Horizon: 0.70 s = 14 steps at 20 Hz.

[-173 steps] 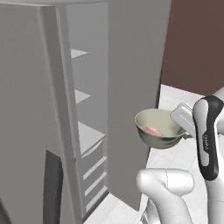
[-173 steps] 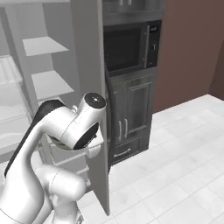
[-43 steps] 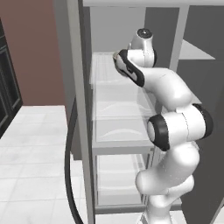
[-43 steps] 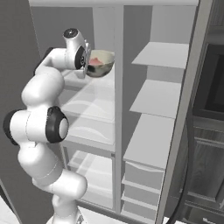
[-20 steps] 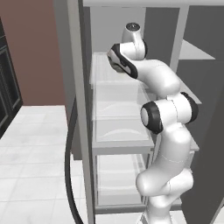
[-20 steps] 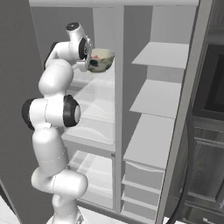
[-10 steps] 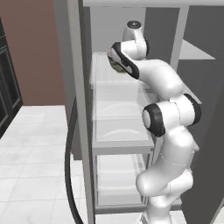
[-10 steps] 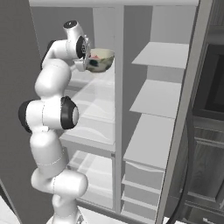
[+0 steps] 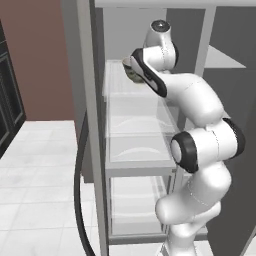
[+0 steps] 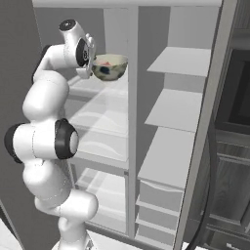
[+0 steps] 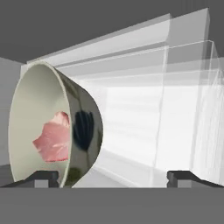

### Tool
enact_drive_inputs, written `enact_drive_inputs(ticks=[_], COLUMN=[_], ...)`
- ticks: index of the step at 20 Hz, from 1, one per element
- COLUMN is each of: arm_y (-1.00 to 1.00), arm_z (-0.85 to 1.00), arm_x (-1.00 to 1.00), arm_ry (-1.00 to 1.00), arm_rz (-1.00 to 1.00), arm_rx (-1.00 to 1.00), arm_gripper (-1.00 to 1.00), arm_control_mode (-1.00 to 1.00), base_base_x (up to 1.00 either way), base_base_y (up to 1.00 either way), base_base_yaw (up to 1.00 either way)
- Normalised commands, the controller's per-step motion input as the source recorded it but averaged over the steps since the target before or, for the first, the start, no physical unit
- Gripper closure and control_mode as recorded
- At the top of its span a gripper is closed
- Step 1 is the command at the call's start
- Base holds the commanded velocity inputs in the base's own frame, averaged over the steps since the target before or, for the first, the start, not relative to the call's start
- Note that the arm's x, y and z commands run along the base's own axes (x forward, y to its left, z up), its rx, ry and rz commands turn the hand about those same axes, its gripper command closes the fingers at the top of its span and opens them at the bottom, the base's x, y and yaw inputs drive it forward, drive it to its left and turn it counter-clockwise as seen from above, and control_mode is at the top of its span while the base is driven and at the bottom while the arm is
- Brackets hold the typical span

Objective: Place one of the steaks on the plate and the other in the bowl. Then place the bowl in the fridge.

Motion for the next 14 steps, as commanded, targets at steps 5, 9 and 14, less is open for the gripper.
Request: enact_drive_inputs(ticks=[5, 9, 14], arm_y=[0.00, -0.02, -0.07], arm_z=[0.00, 0.29, 0.12], arm_x=[-0.88, -0.96, -0.97], arm_ry=[-0.05, -0.03, 0.01], arm_rz=[0.00, 0.00, 0.00], arm_rx=[0.00, 0.00, 0.00], arm_gripper=[-1.00, -1.00, -1.00], arm_control_mode=[-1.00, -1.00, -1.00], base_base_x=[0.00, 0.00, 0.00], base_base_y=[0.00, 0.00, 0.00], base_base_yaw=[0.00, 0.00, 0.00])
